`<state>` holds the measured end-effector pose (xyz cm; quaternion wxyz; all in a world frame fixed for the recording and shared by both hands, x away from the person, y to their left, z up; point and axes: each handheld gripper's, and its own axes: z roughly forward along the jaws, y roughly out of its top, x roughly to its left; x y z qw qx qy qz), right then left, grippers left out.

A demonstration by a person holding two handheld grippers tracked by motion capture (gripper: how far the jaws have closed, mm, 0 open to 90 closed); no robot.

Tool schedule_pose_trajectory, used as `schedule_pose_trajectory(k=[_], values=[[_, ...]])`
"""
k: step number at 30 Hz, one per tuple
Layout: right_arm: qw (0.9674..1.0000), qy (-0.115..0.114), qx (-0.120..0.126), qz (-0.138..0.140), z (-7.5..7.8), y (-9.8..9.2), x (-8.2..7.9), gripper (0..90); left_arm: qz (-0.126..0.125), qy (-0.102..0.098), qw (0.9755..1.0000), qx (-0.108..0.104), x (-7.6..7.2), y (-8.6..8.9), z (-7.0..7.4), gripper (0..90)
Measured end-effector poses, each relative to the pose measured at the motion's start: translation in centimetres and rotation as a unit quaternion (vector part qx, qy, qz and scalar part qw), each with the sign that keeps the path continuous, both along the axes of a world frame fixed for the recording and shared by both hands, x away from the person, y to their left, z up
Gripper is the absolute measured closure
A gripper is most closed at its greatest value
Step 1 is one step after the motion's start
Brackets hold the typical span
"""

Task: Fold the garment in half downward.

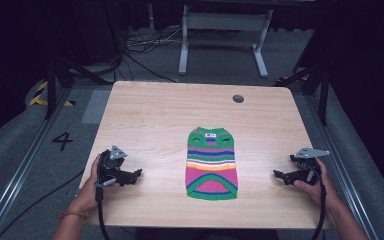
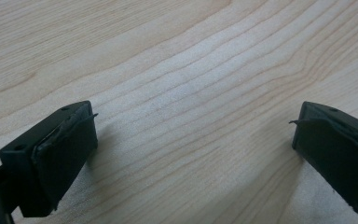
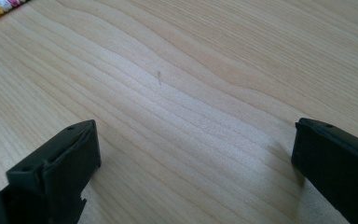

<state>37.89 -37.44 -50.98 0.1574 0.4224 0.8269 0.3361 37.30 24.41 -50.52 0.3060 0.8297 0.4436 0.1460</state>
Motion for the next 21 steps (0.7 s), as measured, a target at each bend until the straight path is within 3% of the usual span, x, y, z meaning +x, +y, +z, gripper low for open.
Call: schedule_pose_trajectory(k=[5,10,12,13,14,15,17,21], values=[[1.0,0.0,0.0,0.0,0.0,0.0,0.0,1.0,-0.035,0.003,0.9994,-0.002,0.3,0.4,0.0,0.0],[1.0,0.0,0.0,0.0,0.0,0.0,0.0,1.0,-0.046,0.004,0.9989,-0.001,0.7,0.3,0.0,0.0],[1.0,0.001,0.0,0.002,0.0,0.0,0.0,1.0,-0.042,0.015,0.999,0.002,0.8,0.1,0.2,0.0],[0.9999,0.007,-0.006,0.004,0.2,0.0,0.1,2.9,-0.038,0.037,0.9983,0.023,1.0,-0.2,0.8,1.8],[0.9998,0.016,-0.008,0.007,0.4,0.0,0.1,4.8,-0.038,0.037,0.9983,0.023,1.0,-0.2,0.8,4.5],[0.9995,0.025,-0.015,0.008,0.6,0.0,0.3,8.7,-0.067,0.039,0.9968,0.021,1.1,-0.4,1.2,11.2],[0.9992,0.032,-0.021,0.014,1.0,0.1,0.4,17.3,-0.087,0.036,0.9954,0.017,1.3,-0.7,1.4,25.3],[0.9989,0.021,-0.034,0.024,1.3,0.4,0.8,19.1,-0.11,0.028,0.9935,0.013,2.0,-1.0,1.9,24.5]])
